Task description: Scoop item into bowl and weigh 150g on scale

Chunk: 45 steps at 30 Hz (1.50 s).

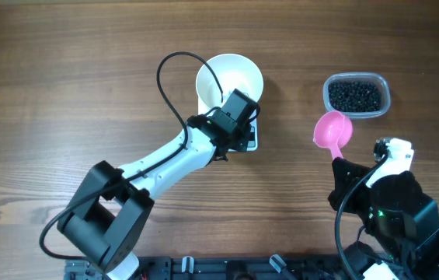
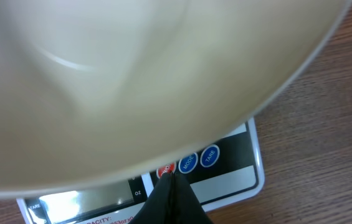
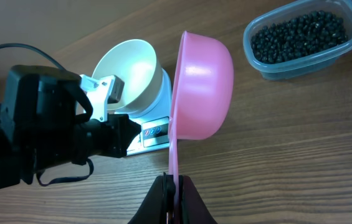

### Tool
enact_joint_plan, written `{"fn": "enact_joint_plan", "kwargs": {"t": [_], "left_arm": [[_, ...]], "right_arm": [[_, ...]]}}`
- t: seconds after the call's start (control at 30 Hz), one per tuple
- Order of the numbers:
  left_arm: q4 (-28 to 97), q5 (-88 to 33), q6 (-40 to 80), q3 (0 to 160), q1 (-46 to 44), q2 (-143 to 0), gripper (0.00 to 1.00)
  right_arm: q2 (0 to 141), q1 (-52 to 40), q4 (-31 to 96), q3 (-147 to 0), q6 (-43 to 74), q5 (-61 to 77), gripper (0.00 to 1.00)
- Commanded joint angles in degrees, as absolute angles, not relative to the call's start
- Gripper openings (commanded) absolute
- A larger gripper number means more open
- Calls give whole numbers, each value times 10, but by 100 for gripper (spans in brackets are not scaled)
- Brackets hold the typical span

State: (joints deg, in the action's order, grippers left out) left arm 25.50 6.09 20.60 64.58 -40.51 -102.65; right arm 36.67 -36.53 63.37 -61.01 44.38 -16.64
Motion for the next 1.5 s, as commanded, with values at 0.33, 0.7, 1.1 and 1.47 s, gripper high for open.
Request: {"fn": "enact_joint_plan", "kwargs": {"t": [0.33,0.7,1.1,1.47], "left_arm": [[243,69,199,649,-407,-1048,4],[243,54,200,648,-407,-1048,4],[244,54,200,648,-407,-1048,4],[244,54,202,648,-407,-1060,4]], "right_arm": [[364,-363,630,-620,452,-186,4],[364,-363,630,-620,452,-187,4],[364,-363,630,-620,451,-187,4],[364,-363,630,-620,452,-187,4]]}}
